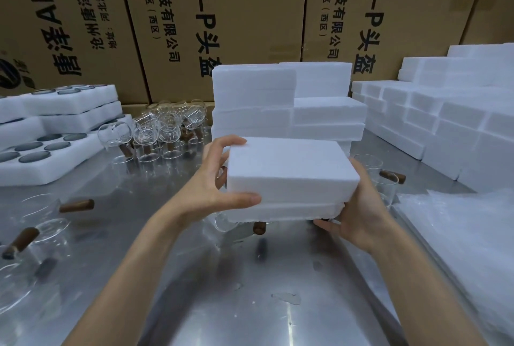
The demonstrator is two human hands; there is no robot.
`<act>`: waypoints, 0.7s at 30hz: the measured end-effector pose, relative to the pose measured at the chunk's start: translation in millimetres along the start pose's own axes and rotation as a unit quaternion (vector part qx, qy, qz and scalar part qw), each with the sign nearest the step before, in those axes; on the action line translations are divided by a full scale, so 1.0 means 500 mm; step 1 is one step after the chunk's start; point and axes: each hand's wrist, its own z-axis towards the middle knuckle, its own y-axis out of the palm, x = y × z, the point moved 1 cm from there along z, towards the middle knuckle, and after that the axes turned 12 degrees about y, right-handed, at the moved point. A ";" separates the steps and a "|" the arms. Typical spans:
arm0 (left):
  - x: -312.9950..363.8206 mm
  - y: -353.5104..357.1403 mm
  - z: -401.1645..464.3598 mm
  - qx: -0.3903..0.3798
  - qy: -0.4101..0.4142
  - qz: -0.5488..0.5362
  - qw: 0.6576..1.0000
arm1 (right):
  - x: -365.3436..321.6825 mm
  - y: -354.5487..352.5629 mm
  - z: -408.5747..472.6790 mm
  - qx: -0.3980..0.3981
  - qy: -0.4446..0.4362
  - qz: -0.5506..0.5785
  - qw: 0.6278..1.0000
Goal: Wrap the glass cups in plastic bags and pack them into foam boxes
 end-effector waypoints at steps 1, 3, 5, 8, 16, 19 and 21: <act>0.000 -0.002 0.000 -0.005 0.001 0.007 1.000 | -0.001 -0.001 -0.001 -0.008 -0.005 -0.007 1.000; 0.000 -0.005 0.001 -0.013 0.002 0.019 1.000 | -0.004 -0.002 -0.004 -0.025 -0.010 -0.015 1.000; 0.000 -0.008 0.002 -0.020 0.004 0.039 0.999 | -0.004 -0.003 -0.007 -0.042 -0.008 -0.017 0.999; 0.001 -0.009 0.001 -0.042 0.007 0.112 0.993 | -0.005 -0.001 -0.010 -0.048 0.005 -0.016 0.999; -0.005 -0.005 0.002 -0.047 0.025 0.175 0.983 | -0.005 -0.013 -0.017 -0.037 0.006 -0.045 0.998; -0.004 -0.007 0.001 -0.059 0.000 0.168 0.984 | -0.006 -0.011 -0.023 -0.053 -0.006 -0.036 0.998; -0.001 -0.004 -0.001 -0.061 -0.017 0.164 0.984 | -0.007 -0.008 -0.025 -0.058 -0.018 -0.023 0.998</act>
